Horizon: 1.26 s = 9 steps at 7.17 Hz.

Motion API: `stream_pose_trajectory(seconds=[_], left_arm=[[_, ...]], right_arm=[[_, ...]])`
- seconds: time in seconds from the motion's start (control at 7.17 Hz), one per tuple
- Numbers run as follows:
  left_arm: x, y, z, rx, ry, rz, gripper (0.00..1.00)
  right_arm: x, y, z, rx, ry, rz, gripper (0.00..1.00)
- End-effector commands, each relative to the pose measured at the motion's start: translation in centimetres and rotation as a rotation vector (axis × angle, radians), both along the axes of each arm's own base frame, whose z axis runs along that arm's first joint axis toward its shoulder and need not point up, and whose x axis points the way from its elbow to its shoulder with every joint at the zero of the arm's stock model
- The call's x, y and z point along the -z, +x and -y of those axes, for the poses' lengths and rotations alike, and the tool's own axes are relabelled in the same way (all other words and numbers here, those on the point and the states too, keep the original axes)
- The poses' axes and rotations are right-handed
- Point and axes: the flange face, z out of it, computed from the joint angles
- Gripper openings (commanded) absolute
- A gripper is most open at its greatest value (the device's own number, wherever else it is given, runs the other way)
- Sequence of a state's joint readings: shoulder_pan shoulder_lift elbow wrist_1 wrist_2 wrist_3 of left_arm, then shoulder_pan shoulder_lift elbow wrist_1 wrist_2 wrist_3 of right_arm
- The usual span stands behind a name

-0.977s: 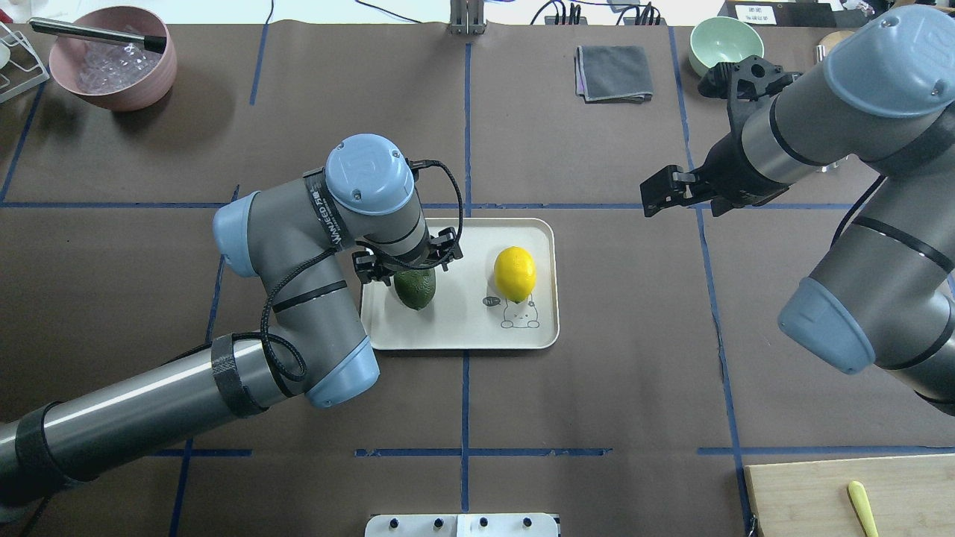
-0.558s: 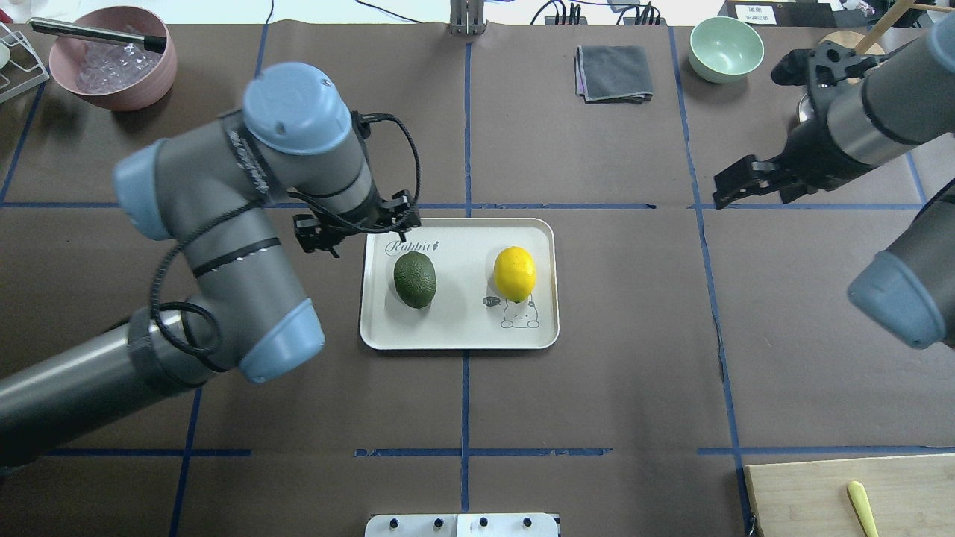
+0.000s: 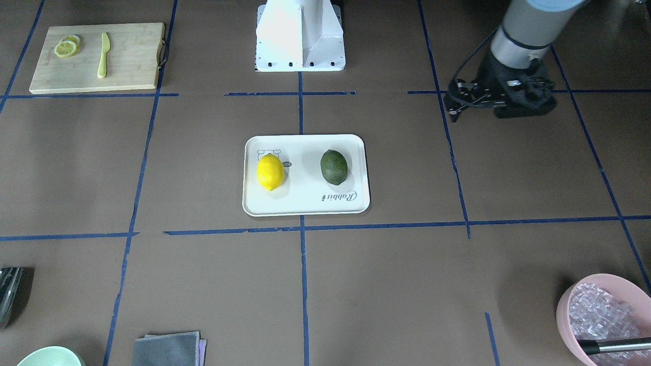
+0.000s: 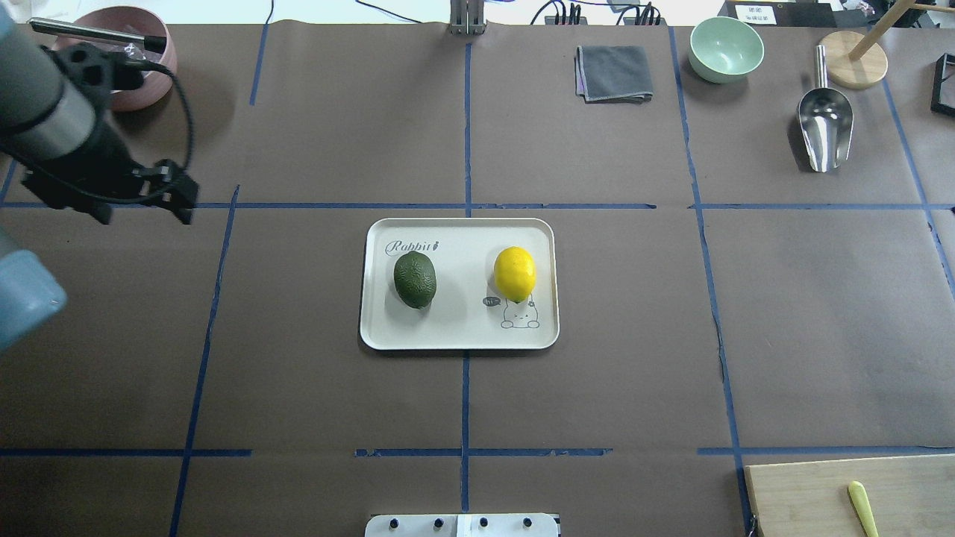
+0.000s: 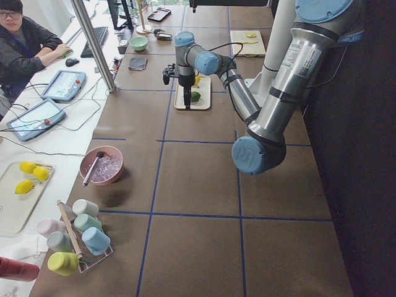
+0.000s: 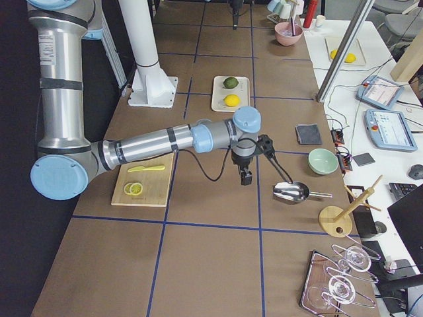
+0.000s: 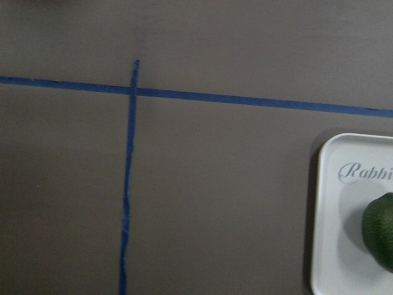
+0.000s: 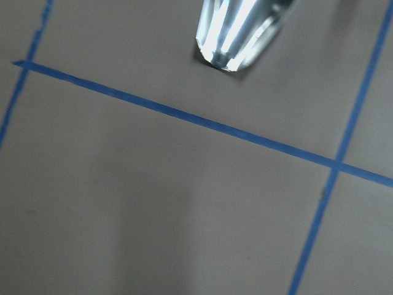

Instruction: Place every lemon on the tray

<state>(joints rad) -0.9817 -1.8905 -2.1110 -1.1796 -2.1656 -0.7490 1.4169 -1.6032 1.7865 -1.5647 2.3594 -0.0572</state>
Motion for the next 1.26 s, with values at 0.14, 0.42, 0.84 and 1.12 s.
stream_pose_trajectory(seconds=[0.14, 0.42, 0.84, 1.12], left_arm=[[-12.6, -15.0, -0.1, -0.066, 0.009, 0.046, 1.00], [-19.3, -20.6, 0.6, -0.099, -0.004, 0.055, 1.00], [-29.7, -27.0, 2.1, -0.112, -0.030, -0.109, 1.00], [-33.8, -27.9, 2.0, -0.100, -0.020, -0.110, 1.00]], right_arm=[[-5.6, 5.4, 0.0, -0.033, -0.035, 0.039, 0.99], [-6.2, 7.1, -0.7, -0.073, -0.053, 0.047, 0.99], [-5.4, 8.0, -1.6, -0.094, -0.052, 0.071, 0.99], [-5.4, 8.0, -1.6, -0.095, -0.052, 0.070, 0.99]])
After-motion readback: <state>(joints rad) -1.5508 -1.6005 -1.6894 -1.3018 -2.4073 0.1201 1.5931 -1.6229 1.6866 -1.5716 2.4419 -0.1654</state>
